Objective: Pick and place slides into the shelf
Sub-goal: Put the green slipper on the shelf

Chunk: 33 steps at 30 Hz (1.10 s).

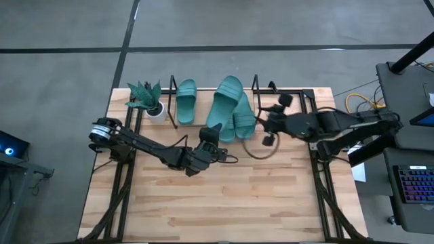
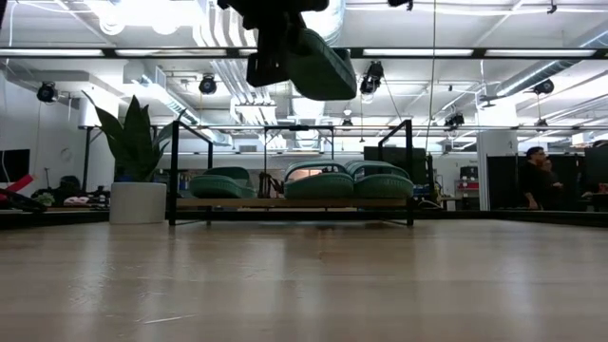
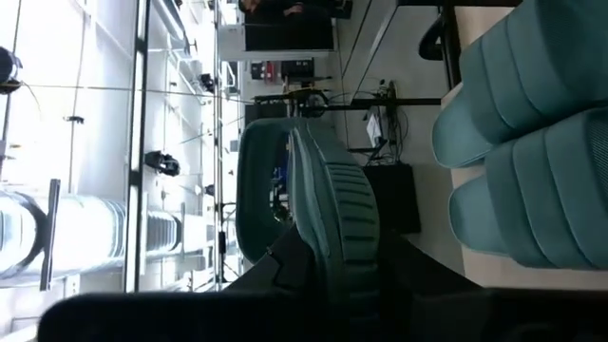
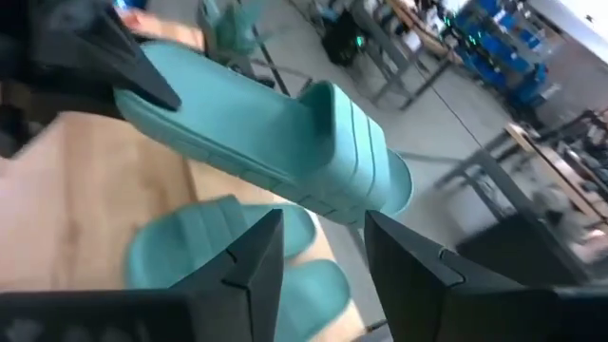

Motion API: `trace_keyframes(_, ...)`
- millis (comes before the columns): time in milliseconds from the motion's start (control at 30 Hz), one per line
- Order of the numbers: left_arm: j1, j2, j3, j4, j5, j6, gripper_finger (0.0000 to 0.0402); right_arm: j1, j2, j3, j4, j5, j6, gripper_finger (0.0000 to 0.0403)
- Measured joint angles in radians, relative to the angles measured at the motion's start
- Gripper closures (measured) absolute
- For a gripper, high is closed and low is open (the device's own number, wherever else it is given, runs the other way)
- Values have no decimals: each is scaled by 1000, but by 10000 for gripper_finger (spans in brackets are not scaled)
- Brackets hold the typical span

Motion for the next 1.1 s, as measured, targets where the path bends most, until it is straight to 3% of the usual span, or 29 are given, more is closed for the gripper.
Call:
trace_keyframes(533,44,7,8,-4,5,25,363,-185,348,243,-1,-89,-228,266)
trace_keyframes(1100,40,7,18,-4,27,54,364,-314,376,262,-3,-95,-248,262)
